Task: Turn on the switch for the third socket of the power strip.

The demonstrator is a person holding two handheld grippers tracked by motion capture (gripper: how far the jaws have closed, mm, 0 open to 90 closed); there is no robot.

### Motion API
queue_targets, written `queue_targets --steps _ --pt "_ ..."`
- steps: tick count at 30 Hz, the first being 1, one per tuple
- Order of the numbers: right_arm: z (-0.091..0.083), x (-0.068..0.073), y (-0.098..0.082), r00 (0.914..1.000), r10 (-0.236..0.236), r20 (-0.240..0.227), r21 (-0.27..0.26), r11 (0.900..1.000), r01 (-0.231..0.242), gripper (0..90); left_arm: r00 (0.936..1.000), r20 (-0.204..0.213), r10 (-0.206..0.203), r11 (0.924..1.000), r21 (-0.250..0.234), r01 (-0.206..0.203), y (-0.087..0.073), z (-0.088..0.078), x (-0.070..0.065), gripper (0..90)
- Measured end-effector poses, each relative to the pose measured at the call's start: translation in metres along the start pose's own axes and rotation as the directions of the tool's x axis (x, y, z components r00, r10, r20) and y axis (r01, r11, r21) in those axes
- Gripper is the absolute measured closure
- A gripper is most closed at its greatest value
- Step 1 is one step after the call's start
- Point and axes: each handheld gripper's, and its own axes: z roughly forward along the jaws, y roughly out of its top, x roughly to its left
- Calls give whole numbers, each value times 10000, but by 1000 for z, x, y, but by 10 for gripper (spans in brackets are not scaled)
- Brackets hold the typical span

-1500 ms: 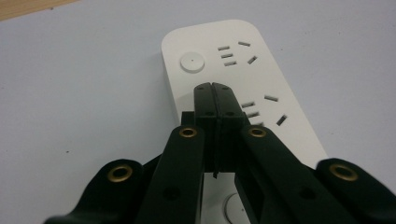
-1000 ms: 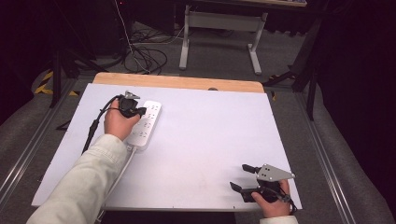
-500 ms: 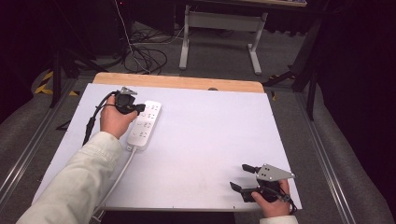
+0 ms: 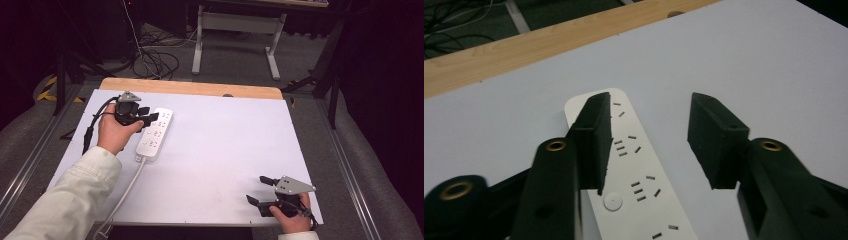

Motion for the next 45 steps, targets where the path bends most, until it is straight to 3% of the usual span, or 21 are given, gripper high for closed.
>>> queue_targets --steps 4,14,21,24,28,30,37,43,45 --pt "0 0 0 10000 0 33 -16 10000 0 193 9999 -57 119 9997 -201 -120 1 -11 -5 382" --pt "0 0 0 10000 16 63 -18 10000 -16 188 9979 577 302 9945 -1019 -242 -11 -53 -21 204" --pt "0 0 0 10000 31 62 13 10000 -31 186 9957 861 349 9917 -1263 -238 -25 -72 -22 172" --pt "1 1 0 10000 8 21 19 10000 -8 175 9948 795 639 9915 -1179 -543 -32 -81 -22 166" --pt "1 0 0 10000 12 30 41 10000 -12 174 9917 1117 644 9888 -1412 -483 -45 -91 -23 159" --pt "1 0 0 10000 17 26 33 10000 -18 171 9889 1191 887 9857 -1536 -699 -55 -98 -24 150" --pt "0 1 -1 9999 -150 -77 143 9998 151 124 9835 1613 819 9817 -1831 -517 -86 -109 -31 172" --pt "0 1 -1 9999 -97 23 110 9999 97 120 9828 1407 1193 9785 -1844 -923 -107 -113 -38 171" --pt "-1 0 -1 10000 -90 37 92 9999 89 120 9815 1183 1506 9752 -1805 -1279 -119 -113 -40 173"
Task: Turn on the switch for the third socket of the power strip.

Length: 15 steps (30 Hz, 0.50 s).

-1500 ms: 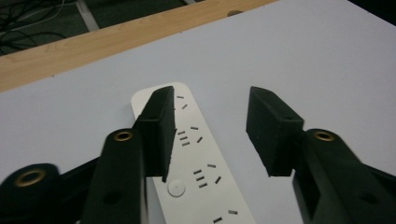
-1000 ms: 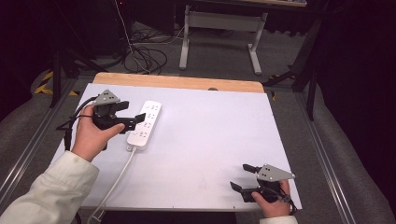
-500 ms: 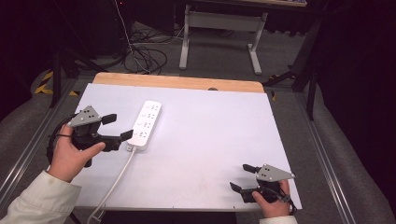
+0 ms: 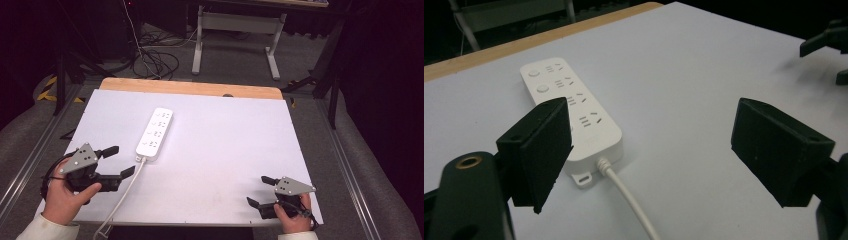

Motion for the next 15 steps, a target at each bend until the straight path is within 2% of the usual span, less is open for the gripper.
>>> queue_targets --steps 1,3,4,7,8,9,10,11,12,13,14,15 --pt "0 0 0 10000 11 -3 -4 10000 -11 119 9999 -5 146 9999 57 -146 -4 0 0 181" --pt "0 0 0 10000 11 -11 -6 10000 -11 113 9999 -29 166 9998 147 -165 -8 -1 0 201" --pt "0 0 0 10000 -4 -19 -14 10000 4 106 9999 -38 135 9998 166 -135 -17 -1 0 200" --pt "-1 0 0 10000 20 -25 -28 10000 -20 101 10000 13 -64 9999 116 63 -26 -2 0 201" --pt "-1 -1 -1 10000 57 -23 0 10000 -57 97 9989 159 -438 9990 120 436 -37 -3 1 200" --pt "-1 -1 -1 10000 57 -23 0 10000 -57 97 9989 159 -438 9990 120 436 -37 -3 1 199" --pt "-1 -1 -1 9999 110 -31 22 9999 -110 90 9954 322 -900 9959 34 900 -46 -4 1 200" --pt "-1 -1 -1 9999 119 -30 25 9999 -119 85 9954 322 -900 9959 34 900 -46 -4 1 198" --pt "-1 -1 -1 9999 128 -38 16 9999 -128 78 9861 685 -1513 9885 77 1511 -53 -4 3 194" --pt "-1 -1 -1 9999 128 -38 16 9999 -128 78 9861 685 -1513 9885 77 1511 -53 -4 3 190" --pt "-1 -1 -1 9999 137 -23 17 9999 -137 70 9795 807 -1845 9828 79 1845 -60 -4 5 188" --pt "-1 -1 -2 9999 155 -11 30 9999 -155 69 9818 701 -1764 9843 115 1760 -62 -5 6 187"
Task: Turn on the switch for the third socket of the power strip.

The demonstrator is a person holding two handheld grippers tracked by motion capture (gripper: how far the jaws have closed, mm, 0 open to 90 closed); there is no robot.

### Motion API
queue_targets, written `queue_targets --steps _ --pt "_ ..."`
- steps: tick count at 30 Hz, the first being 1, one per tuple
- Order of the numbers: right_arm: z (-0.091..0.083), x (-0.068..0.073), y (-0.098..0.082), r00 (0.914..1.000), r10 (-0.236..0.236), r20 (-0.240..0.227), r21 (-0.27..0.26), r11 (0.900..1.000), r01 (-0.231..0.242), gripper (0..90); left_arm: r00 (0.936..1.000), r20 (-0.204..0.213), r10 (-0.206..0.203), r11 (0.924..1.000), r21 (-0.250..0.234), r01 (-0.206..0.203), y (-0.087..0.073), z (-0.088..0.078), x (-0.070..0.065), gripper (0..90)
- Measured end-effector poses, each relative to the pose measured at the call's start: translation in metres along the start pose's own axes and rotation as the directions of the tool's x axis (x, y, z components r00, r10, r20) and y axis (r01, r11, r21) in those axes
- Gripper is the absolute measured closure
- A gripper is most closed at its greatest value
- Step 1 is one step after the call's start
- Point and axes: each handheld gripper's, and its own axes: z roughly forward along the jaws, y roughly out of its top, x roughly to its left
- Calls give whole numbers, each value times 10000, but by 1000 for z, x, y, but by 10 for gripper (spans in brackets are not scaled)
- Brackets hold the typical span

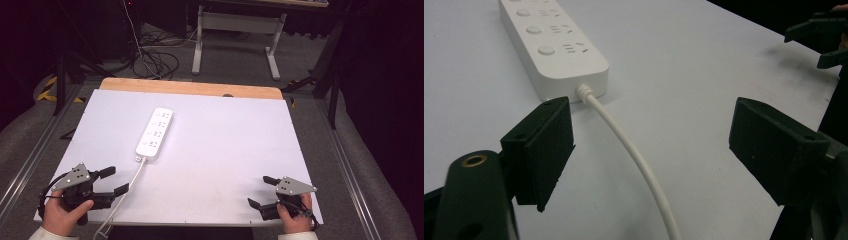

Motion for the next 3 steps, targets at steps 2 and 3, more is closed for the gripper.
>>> queue_targets --steps 2,3 --pt "0 -1 0 10000 22 56 -9 10000 -22 65 9997 -225 118 9999 8 -118 -2 -1 0 185" --pt "0 -1 0 10000 22 56 -9 10000 -22 65 9997 -225 118 9999 8 -118 -2 -1 0 185"
